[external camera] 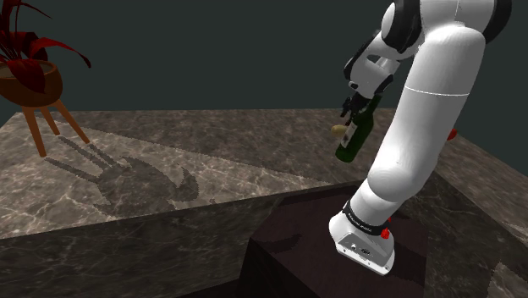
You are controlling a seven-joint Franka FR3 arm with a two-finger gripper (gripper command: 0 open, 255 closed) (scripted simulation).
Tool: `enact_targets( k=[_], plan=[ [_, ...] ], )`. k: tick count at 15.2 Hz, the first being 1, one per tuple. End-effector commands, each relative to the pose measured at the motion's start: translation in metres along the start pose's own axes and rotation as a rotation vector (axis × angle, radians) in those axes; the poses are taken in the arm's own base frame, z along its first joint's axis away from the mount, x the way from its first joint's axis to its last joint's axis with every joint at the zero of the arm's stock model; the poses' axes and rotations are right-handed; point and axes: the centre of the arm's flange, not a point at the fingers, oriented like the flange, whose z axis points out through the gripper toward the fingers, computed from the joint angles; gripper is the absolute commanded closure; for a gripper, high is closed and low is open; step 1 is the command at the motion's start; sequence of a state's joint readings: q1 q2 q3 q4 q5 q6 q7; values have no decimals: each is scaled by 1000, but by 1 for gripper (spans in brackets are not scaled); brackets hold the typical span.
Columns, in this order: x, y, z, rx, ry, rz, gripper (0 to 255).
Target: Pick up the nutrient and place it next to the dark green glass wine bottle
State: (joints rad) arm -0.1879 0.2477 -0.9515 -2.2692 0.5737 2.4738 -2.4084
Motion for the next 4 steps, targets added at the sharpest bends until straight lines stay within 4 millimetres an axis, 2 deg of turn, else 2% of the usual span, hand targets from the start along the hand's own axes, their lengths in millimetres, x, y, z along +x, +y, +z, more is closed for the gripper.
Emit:
enact_targets(
  k=[1, 4],
  plan=[
    [0, 0, 0, 0, 0, 0, 255],
    [0, 0, 0, 0, 0, 0, 255]
  ],
)
